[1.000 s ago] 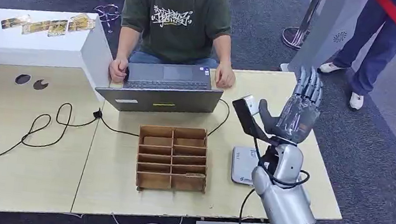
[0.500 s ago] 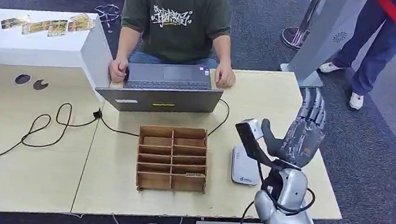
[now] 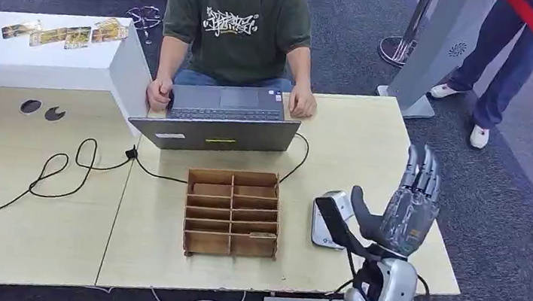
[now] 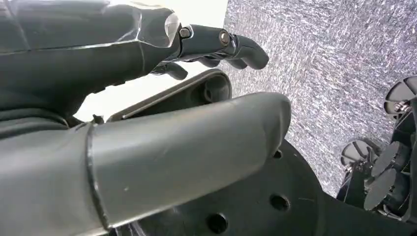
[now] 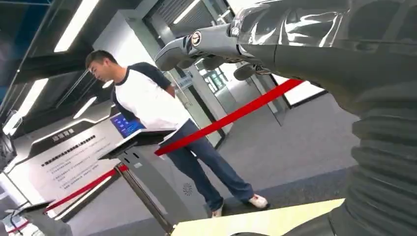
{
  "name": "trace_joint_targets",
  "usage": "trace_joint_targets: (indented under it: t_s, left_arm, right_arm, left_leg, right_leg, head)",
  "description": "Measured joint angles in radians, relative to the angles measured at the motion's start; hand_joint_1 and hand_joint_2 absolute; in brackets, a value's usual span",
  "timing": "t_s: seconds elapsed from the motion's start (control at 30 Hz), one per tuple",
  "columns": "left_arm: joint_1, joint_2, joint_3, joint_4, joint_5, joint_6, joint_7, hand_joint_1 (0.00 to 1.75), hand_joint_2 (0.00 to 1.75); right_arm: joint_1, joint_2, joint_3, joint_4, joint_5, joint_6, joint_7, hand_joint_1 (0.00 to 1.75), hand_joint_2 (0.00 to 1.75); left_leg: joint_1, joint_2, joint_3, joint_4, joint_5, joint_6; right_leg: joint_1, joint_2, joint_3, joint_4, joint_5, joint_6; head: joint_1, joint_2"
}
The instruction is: Pass the card to the sensor for recognition and then transmit it.
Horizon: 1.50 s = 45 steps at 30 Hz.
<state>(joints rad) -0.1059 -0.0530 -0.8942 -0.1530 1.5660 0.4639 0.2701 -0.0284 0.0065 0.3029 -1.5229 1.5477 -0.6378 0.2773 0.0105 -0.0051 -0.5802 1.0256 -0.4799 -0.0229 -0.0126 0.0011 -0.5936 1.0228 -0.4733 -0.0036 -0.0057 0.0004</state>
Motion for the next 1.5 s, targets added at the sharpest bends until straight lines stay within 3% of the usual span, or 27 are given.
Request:
trace_joint_targets:
  t_s: [0.47, 1.0, 1.2, 1.27, 1.33, 1.5]
  left_arm:
    - [0.005, 0.000, 0.037, 0.000, 0.000, 0.000, 0.000, 0.00, 0.00]
    - [0.012, 0.000, 0.081, 0.000, 0.000, -0.009, 0.000, 0.00, 0.00]
    - [0.012, 0.000, 0.081, 0.000, 0.000, -0.009, 0.000, 0.00, 0.00]
    - [0.012, 0.001, 0.082, 0.000, 0.000, -0.015, 0.000, 0.00, 0.00]
    - [0.012, 0.002, 0.082, 0.000, 0.000, -0.014, 0.000, 0.00, 0.00]
    - [0.012, 0.003, 0.083, 0.000, 0.000, -0.015, 0.000, 0.00, 0.00]
  right_arm:
    - [0.070, -0.035, 0.056, -0.048, -0.025, 0.080, 0.018, 0.00, 1.75]
    - [0.130, -0.174, 0.100, -0.175, -0.044, 0.150, 0.028, 0.00, 1.75]
    - [0.130, -0.178, 0.101, -0.177, -0.046, 0.152, 0.027, 0.00, 1.75]
    - [0.131, -0.209, 0.111, -0.191, -0.064, 0.182, 0.024, 0.00, 1.75]
    - [0.141, -0.291, 0.129, -0.216, -0.123, 0.228, 0.007, 0.00, 1.75]
    - [0.141, -0.354, 0.145, -0.232, -0.193, 0.295, -0.005, 0.00, 1.75]
  left_leg:
    - [0.000, 0.000, 0.000, 0.000, 0.000, 0.000]
    - [0.000, 0.000, 0.000, 0.000, 0.000, 0.000]
    - [0.000, 0.000, 0.000, 0.000, 0.000, 0.000]
    - [0.000, 0.000, 0.000, 0.000, 0.000, 0.000]
    - [0.000, 0.000, 0.000, 0.000, 0.000, 0.000]
    - [0.000, 0.000, 0.000, 0.000, -0.001, 0.001]
  right_leg:
    - [0.000, 0.000, 0.000, 0.000, 0.000, 0.000]
    - [0.000, 0.000, 0.000, 0.000, 0.000, 0.001]
    - [0.000, 0.000, 0.000, 0.000, 0.000, 0.001]
    - [0.000, 0.000, 0.000, 0.000, 0.000, 0.001]
    - [0.000, 0.000, 0.000, 0.000, 0.000, 0.001]
    - [0.000, 0.000, 0.000, 0.000, 0.000, 0.001]
  head:
    - [0.000, 0.000]
    - [0.000, 0.000]
    - [0.000, 0.000]
    - [0.000, 0.000]
    - [0.000, 0.000]
    - [0.000, 0.000]
